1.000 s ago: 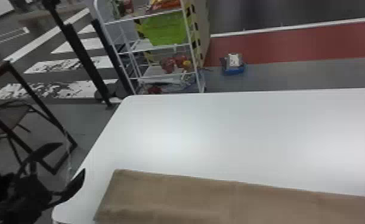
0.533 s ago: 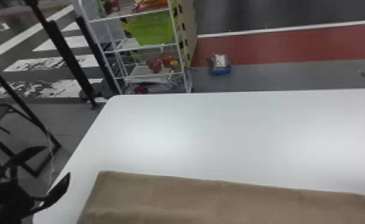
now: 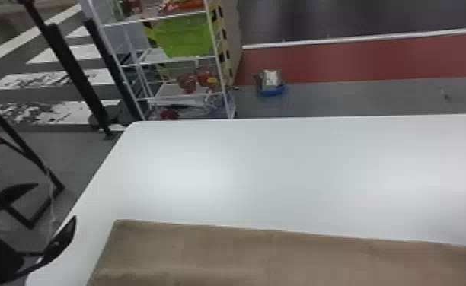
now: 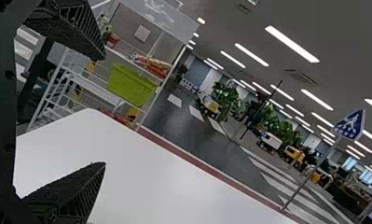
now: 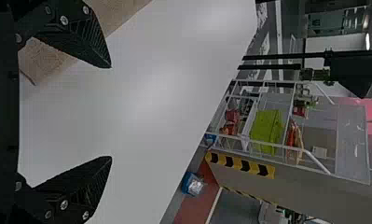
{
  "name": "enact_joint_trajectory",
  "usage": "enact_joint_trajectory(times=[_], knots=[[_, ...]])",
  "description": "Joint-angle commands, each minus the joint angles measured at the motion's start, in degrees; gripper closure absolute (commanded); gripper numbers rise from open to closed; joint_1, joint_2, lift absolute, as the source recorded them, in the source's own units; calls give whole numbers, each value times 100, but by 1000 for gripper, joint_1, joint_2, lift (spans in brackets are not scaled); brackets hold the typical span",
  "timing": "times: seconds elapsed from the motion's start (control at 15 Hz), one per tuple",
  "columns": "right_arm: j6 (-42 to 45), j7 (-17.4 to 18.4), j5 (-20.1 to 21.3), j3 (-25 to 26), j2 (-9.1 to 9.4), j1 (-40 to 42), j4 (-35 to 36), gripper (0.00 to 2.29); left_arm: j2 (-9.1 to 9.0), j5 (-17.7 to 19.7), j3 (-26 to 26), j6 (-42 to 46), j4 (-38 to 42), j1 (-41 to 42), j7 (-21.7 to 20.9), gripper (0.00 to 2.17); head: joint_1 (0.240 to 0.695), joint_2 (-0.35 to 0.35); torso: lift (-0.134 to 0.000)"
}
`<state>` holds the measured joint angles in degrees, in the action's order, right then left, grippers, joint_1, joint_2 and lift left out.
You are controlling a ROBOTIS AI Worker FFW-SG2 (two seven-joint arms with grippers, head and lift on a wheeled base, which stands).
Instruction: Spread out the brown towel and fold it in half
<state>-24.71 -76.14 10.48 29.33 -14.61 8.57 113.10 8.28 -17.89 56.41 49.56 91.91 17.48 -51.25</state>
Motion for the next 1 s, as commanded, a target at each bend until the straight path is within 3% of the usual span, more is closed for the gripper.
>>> enact_joint_trajectory(times=[0.0, 0.33, 0.93], knots=[[-91, 29, 7, -42, 28, 110, 90, 205, -63, -48, -201, -30, 72, -17, -61, 83, 695, 230, -134], [67, 91, 130, -139, -25, 145, -139, 205, -46, -135, -306, -30, -33, -52, -52, 83, 695, 196, -134], [260, 126, 227, -253, -25, 145, -262, 205, -28, -232, -306, -30, -68, -61, -43, 83, 695, 203, -134]])
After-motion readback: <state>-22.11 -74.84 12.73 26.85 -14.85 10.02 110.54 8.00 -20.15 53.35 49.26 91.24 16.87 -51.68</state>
